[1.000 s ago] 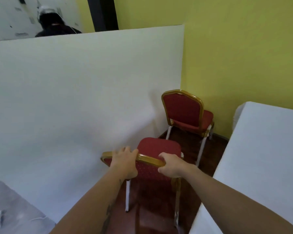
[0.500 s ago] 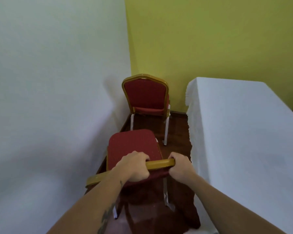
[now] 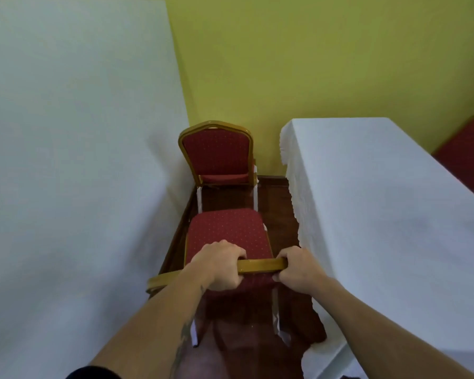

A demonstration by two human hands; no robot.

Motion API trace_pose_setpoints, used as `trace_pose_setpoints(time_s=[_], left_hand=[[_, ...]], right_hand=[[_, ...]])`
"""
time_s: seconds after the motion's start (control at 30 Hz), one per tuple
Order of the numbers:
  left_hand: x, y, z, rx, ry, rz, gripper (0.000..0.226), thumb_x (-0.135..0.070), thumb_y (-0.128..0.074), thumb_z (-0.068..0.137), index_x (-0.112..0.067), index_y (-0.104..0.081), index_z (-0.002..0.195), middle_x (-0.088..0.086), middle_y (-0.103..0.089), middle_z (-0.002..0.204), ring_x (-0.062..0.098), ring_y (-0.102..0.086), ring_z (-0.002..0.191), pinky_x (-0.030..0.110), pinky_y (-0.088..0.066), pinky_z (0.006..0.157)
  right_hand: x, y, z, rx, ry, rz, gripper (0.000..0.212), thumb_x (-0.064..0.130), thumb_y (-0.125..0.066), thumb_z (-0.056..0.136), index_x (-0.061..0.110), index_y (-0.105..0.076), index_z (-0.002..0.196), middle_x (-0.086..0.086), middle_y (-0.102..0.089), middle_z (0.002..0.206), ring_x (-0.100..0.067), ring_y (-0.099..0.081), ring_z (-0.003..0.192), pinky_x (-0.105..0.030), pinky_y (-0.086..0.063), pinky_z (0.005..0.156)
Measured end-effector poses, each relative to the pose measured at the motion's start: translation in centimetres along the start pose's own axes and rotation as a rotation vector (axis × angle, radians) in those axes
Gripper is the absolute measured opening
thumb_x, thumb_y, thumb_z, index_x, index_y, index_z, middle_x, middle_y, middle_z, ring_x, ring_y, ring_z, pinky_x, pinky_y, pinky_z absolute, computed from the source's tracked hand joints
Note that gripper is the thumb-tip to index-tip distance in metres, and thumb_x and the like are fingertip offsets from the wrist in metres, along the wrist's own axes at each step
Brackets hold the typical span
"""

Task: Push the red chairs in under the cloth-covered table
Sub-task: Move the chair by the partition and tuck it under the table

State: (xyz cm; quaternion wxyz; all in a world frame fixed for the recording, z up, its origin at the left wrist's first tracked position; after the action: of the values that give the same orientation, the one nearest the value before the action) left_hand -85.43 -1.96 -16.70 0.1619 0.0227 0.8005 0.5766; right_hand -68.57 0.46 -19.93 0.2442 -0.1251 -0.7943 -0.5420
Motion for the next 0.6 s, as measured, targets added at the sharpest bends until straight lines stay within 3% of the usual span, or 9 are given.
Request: trace_pose_setpoints(time_s=[0.13, 0.3, 0.47, 0.6], left_hand=[[0.0, 0.1, 0.3, 0.049, -0.053, 0.063, 0.023, -0.048, -0.063, 0.075, -0.036, -0.066, 0.095, -0.015, -0.065, 0.086, 0.012, -0.062, 0.078, 0.031, -0.043, 0.067], [0.3, 0.5, 1.2, 0.065, -0.105, 0.171, 0.032, -0.056, -0.062, 0.070, -0.034, -0.069, 0.092, -0.012, -0.069, 0.088, 0.015, -0.065, 0.081, 0.038, -0.054, 0.076], [1.2, 1.2, 3.4, 0.084, -0.191, 0.239, 0.028, -0.059, -0.064, 0.069, -0.035, -0.063, 0.084, -0.016, -0.065, 0.082, 0.009, -0.061, 0.075, 0.033, -0.048, 0.069], [2.4, 1.9, 5.3, 0.101, -0.250, 0.266, 0.032, -0.063, -0.066, 0.069, -0.035, -0.065, 0.085, -0.016, -0.065, 0.083, 0.006, -0.060, 0.073, 0.033, -0.052, 0.071]], right_hand=[[-0.5, -0.3, -1.6, -0.024, 0.002, -0.017, 0.021, 0.039, -0.078, 0.075, 0.029, -0.068, 0.089, 0.009, -0.068, 0.084, -0.012, -0.065, 0.079, -0.028, -0.051, 0.069], [-0.8, -0.1, -3.9, -0.104, -0.019, -0.033, 0.027, 0.045, -0.074, 0.076, 0.031, -0.068, 0.098, 0.009, -0.065, 0.087, -0.016, -0.064, 0.084, -0.033, -0.054, 0.074], [-0.7, 0.0, -5.2, -0.203, -0.080, -0.010, 0.022, 0.040, -0.071, 0.078, 0.031, -0.071, 0.098, 0.013, -0.062, 0.078, -0.010, -0.061, 0.075, -0.028, -0.051, 0.066], [0.7, -0.4, -5.4, -0.213, -0.163, -0.040, 0.026, 0.039, -0.063, 0.078, 0.029, -0.071, 0.101, 0.008, -0.066, 0.082, -0.014, -0.063, 0.077, -0.035, -0.056, 0.071]])
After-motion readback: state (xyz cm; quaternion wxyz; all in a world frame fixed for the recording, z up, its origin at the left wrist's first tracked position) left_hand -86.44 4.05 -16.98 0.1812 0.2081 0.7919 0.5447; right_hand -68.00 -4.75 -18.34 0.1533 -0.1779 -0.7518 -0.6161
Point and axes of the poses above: each hand's wrist, its own z-axis towards the middle knuckle, its own y-axis out of the back of the hand, x = y × z, the point moved 9 cm from there along z, towards the middle knuckle
